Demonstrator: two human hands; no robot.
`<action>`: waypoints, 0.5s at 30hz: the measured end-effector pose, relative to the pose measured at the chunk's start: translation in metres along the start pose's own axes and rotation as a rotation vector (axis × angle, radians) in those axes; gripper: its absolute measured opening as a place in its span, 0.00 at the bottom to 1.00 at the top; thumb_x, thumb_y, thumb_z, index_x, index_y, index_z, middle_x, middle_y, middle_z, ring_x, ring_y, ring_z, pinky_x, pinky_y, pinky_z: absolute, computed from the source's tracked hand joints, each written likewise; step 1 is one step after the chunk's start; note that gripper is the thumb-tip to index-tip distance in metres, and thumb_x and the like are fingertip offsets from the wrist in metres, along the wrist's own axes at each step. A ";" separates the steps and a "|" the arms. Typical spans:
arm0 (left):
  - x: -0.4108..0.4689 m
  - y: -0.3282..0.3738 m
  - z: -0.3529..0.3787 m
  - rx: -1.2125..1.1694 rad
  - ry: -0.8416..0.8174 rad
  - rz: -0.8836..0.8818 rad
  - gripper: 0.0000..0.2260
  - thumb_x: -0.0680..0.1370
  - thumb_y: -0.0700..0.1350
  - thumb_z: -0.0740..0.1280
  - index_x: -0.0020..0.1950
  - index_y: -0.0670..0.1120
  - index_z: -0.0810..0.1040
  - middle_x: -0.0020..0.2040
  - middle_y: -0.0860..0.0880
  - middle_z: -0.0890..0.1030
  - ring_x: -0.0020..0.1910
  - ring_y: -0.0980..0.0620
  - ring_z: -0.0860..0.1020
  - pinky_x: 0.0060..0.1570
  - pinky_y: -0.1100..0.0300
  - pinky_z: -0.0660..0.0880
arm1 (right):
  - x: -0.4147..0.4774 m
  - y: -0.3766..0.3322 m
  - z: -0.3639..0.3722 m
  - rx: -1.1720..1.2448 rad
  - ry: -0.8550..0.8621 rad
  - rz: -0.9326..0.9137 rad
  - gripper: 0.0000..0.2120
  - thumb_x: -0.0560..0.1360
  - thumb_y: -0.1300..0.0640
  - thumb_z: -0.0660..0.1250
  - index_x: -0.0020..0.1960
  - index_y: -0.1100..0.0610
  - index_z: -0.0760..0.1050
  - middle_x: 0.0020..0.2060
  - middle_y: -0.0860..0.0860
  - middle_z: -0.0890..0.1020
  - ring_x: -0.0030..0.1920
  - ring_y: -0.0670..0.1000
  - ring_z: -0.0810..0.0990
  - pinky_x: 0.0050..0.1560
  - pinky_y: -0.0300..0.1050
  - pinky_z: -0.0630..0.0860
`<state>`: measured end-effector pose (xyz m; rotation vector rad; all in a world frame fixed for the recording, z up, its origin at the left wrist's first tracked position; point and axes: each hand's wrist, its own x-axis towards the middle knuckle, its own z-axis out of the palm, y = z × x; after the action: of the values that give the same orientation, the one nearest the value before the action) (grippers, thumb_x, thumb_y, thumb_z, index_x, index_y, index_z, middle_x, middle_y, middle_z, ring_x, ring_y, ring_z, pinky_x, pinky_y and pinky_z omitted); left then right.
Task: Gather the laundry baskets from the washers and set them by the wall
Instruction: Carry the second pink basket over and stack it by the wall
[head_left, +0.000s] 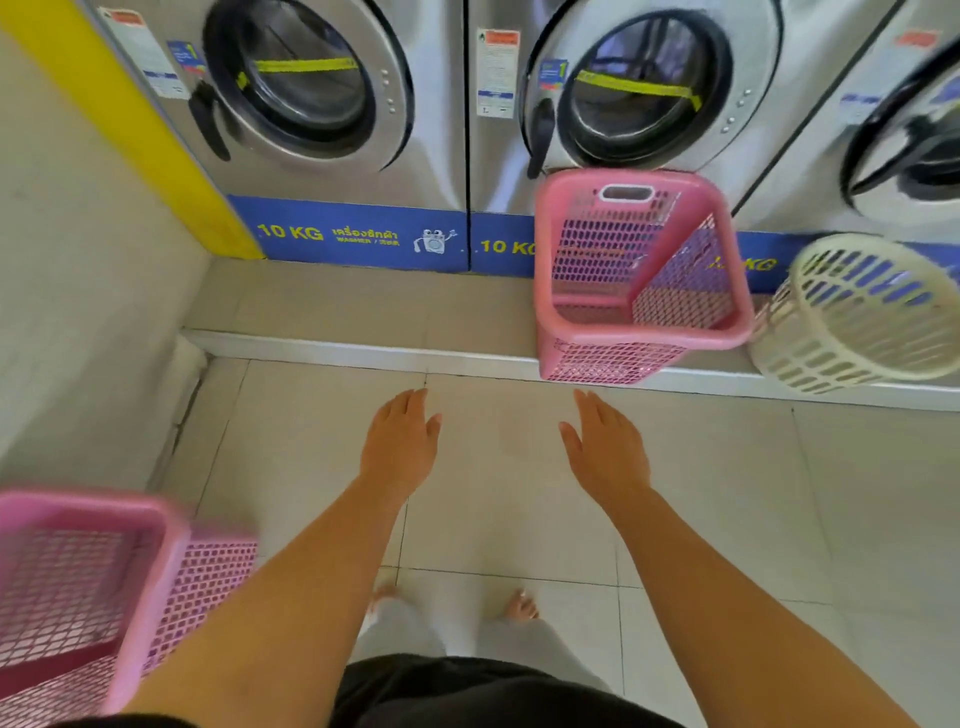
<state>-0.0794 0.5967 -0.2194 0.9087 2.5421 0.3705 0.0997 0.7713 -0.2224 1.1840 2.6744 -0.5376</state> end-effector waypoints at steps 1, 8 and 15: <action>0.006 0.017 0.005 -0.004 -0.011 0.012 0.23 0.82 0.51 0.54 0.75 0.43 0.61 0.74 0.43 0.66 0.74 0.43 0.63 0.73 0.51 0.61 | 0.002 0.016 -0.004 0.007 0.010 0.026 0.26 0.81 0.47 0.52 0.77 0.56 0.56 0.75 0.55 0.62 0.74 0.56 0.62 0.74 0.52 0.58; 0.065 0.100 0.023 -0.014 -0.047 0.078 0.24 0.82 0.50 0.55 0.76 0.43 0.60 0.75 0.43 0.64 0.74 0.44 0.62 0.73 0.52 0.59 | 0.044 0.094 -0.034 0.059 0.089 0.148 0.26 0.81 0.48 0.55 0.75 0.56 0.59 0.74 0.55 0.66 0.73 0.56 0.65 0.73 0.54 0.62; 0.161 0.154 0.033 -0.071 -0.083 0.036 0.24 0.82 0.49 0.57 0.76 0.41 0.60 0.75 0.41 0.64 0.73 0.42 0.63 0.71 0.48 0.64 | 0.122 0.135 -0.061 0.130 0.122 0.249 0.25 0.80 0.49 0.57 0.74 0.57 0.61 0.72 0.56 0.68 0.71 0.57 0.68 0.71 0.56 0.65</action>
<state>-0.0938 0.8208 -0.2374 0.9254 2.4243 0.4225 0.1175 0.9620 -0.2366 1.6064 2.5665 -0.6232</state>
